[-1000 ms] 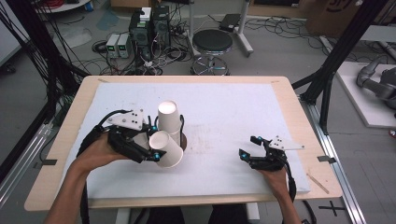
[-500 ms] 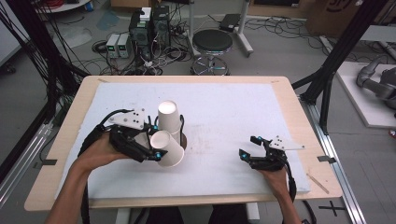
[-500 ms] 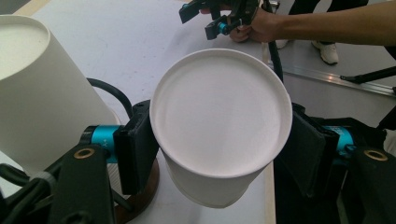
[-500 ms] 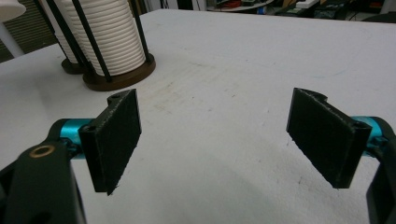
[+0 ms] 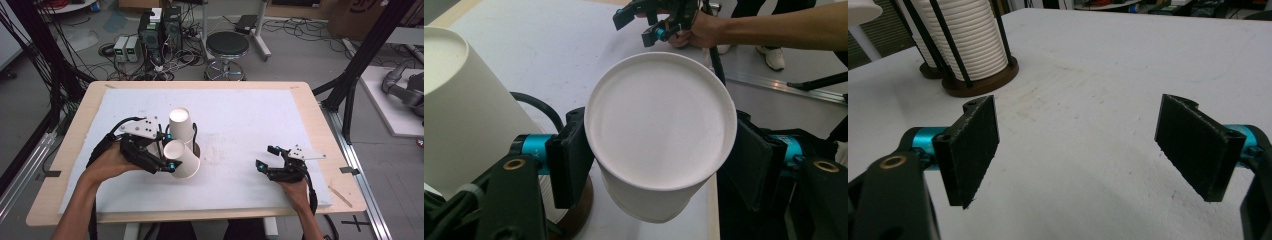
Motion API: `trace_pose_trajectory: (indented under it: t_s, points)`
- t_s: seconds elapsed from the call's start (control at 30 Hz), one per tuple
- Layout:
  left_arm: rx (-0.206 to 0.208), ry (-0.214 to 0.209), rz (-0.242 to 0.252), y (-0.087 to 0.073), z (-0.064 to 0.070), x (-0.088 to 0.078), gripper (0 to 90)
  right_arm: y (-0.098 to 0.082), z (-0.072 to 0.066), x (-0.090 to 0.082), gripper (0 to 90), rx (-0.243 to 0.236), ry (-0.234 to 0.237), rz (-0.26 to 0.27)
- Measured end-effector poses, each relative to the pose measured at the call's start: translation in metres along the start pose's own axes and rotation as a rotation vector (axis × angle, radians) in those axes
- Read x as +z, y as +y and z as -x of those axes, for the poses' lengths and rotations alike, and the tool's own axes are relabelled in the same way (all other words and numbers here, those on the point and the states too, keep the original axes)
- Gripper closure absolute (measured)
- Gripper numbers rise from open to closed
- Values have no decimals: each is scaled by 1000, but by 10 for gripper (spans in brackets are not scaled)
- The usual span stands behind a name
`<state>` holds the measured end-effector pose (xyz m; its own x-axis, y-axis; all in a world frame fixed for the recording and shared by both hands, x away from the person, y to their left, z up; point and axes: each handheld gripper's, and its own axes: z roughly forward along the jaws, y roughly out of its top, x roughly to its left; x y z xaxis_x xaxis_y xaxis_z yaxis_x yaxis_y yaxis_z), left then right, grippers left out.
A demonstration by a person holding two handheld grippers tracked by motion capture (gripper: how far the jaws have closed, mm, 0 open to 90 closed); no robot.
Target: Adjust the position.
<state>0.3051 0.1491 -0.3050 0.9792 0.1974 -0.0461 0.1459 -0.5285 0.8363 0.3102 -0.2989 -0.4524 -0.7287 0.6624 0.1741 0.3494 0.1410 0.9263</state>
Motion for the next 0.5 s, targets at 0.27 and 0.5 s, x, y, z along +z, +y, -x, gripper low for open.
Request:
trace_pose_trajectory:
  t_s: [0.27, 0.5]
  points:
    - [-1, 3, 17, 1, 1, 1, 333, 4, -1, -4, 183, -10, 3, 13]
    - [-6, -6, 38, -1, 0, 5, 333, 14, -4, -8, 182, -22, 23, 26]
